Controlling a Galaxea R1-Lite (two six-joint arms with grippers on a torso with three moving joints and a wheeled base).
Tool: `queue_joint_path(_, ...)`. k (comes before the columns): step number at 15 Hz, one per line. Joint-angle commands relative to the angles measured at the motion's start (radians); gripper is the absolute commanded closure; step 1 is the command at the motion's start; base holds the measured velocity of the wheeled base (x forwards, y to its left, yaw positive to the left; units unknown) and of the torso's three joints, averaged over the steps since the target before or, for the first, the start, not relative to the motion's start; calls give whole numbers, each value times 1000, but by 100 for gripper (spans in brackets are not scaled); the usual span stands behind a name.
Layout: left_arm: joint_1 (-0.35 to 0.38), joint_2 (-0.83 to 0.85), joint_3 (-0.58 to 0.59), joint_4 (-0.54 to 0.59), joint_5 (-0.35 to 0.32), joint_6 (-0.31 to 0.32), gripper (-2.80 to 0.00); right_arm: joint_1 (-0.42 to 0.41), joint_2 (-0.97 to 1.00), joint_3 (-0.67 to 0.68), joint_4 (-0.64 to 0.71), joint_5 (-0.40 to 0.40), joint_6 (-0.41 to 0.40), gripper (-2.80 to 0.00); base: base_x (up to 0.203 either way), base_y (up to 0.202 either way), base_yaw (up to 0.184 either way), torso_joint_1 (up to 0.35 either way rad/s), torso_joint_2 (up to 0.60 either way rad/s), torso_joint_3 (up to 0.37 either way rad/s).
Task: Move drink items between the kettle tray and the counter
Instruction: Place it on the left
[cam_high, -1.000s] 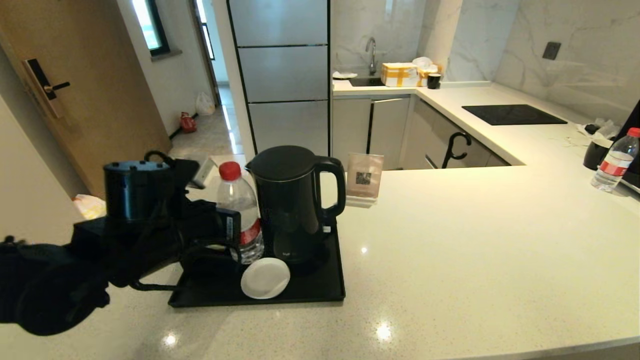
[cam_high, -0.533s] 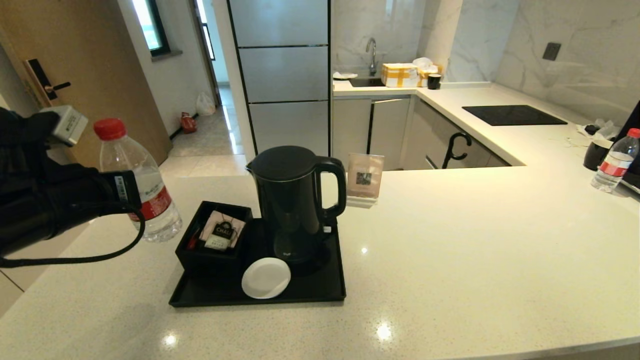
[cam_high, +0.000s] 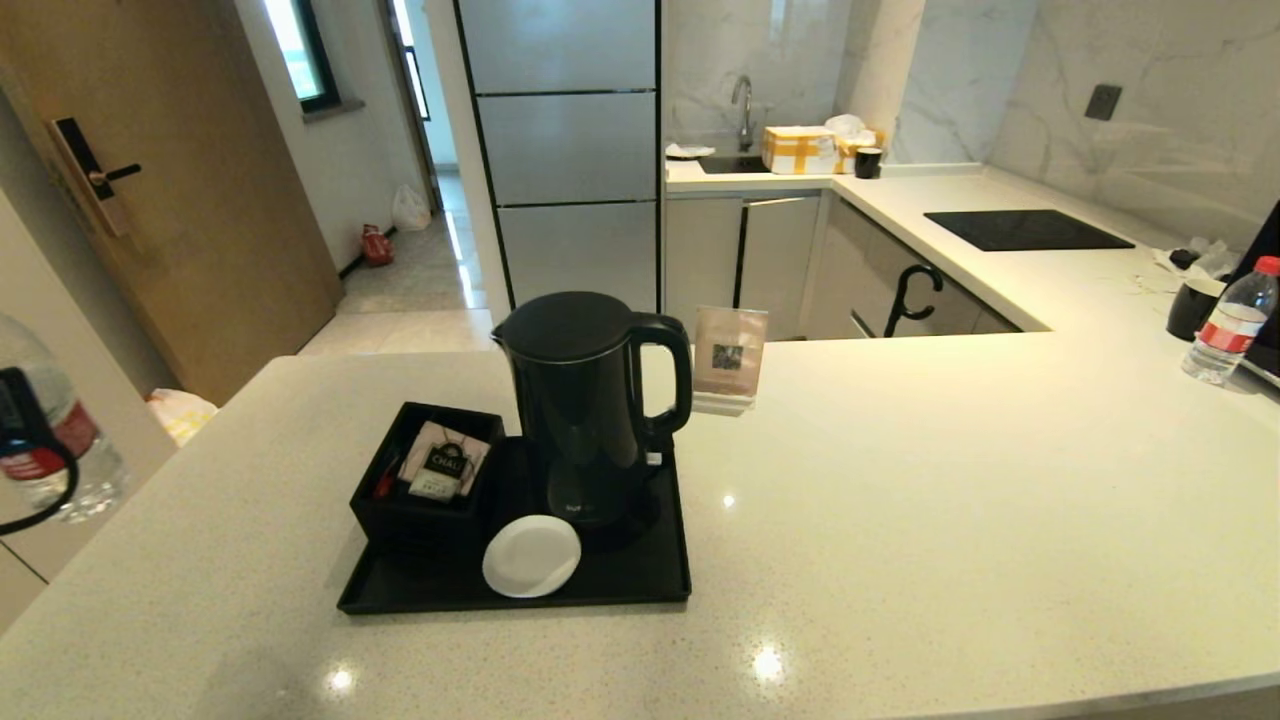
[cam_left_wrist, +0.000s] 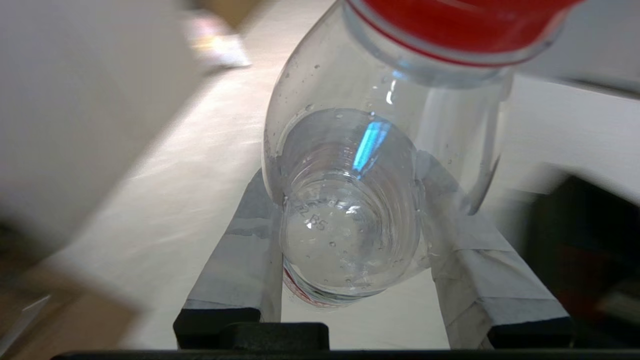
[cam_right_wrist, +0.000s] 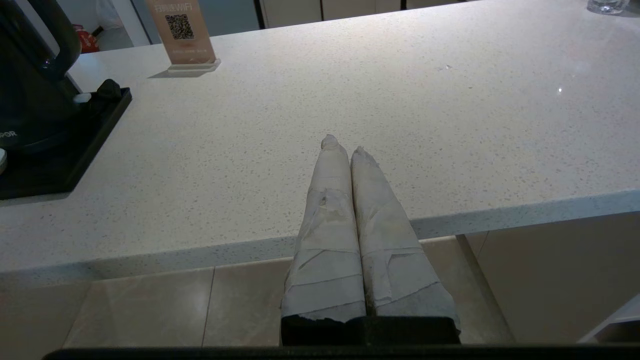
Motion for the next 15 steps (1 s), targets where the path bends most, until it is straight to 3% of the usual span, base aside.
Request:
queue_joint_path(1, 170, 162, 75, -192, -14, 34, 0, 0, 0, 0, -1, 0, 1, 0, 0, 0, 0, 0, 0, 0)
queue_joint_path(4, 253, 339, 181, -444, -12, 80, 0, 0, 0, 0, -1, 0, 1, 0, 0, 0, 0, 0, 0, 0)
queue_joint_path(7, 251, 493, 312, -699, -4, 134, 0, 0, 0, 0, -1, 0, 0, 0, 0, 0, 0, 0, 0, 0)
queue_joint_path(9, 209, 573, 372, -877, -2, 157, 0, 0, 0, 0, -1, 0, 1, 0, 0, 0, 0, 0, 0, 0)
queue_joint_path(11, 139, 551, 385, -883, 23, 165, 0, 0, 0, 0, -1, 0, 0, 0, 0, 0, 0, 0, 0, 0)
queue_joint_path(12, 87, 535, 365, -860, 68, 162, 0, 0, 0, 0, -1, 0, 1, 0, 0, 0, 0, 0, 0, 0)
queue_joint_path(15, 41, 499, 305, -777, 138, 128, 0, 0, 0, 0, -1, 0, 1, 0, 0, 0, 0, 0, 0, 0)
